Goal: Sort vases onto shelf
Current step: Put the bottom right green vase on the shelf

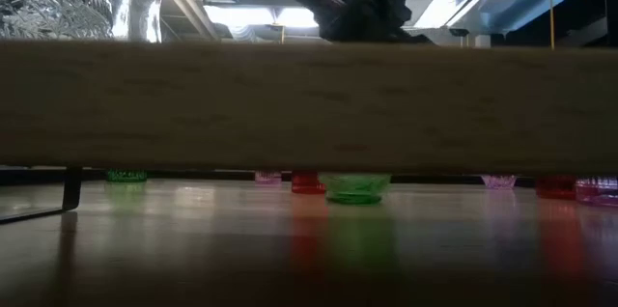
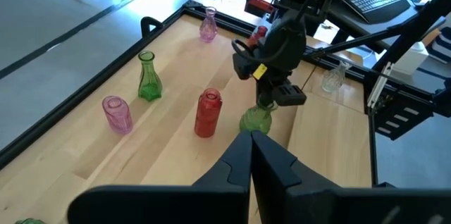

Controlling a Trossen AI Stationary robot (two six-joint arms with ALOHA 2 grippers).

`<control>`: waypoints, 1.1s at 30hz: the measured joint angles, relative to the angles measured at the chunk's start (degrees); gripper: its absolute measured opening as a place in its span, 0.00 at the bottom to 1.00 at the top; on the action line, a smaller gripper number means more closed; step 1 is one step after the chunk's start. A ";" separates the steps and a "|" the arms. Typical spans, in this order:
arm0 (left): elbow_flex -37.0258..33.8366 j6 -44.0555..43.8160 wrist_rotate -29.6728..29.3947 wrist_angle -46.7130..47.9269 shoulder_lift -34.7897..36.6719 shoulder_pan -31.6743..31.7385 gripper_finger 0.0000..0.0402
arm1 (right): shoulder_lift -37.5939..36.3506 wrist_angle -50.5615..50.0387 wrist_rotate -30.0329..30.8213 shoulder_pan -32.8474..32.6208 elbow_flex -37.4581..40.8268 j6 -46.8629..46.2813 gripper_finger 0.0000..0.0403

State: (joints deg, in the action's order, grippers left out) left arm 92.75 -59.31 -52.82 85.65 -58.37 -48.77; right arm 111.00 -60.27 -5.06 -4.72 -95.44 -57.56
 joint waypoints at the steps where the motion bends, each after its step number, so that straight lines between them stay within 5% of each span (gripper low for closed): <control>1: 0.00 0.00 0.01 0.01 0.00 0.00 0.00 | 0.01 -0.81 -0.05 0.01 -0.49 0.09 0.06; 13: 0.00 0.04 0.90 0.04 -0.05 0.00 0.00 | -3.00 -7.97 -6.59 -1.99 -10.88 2.45 0.03; 25: 0.00 0.13 0.65 0.04 -0.37 0.00 0.00 | -9.44 -21.49 -1.79 -15.46 -13.94 -12.62 0.03; 33: 0.00 1.49 -0.02 0.03 -0.55 0.01 0.00 | -9.23 -21.05 2.13 -20.98 -11.24 -21.82 0.03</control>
State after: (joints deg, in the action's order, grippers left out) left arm 92.75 -57.82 -52.84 85.67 -58.92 -48.77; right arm 101.77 -81.32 -2.93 -25.69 -106.68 -79.38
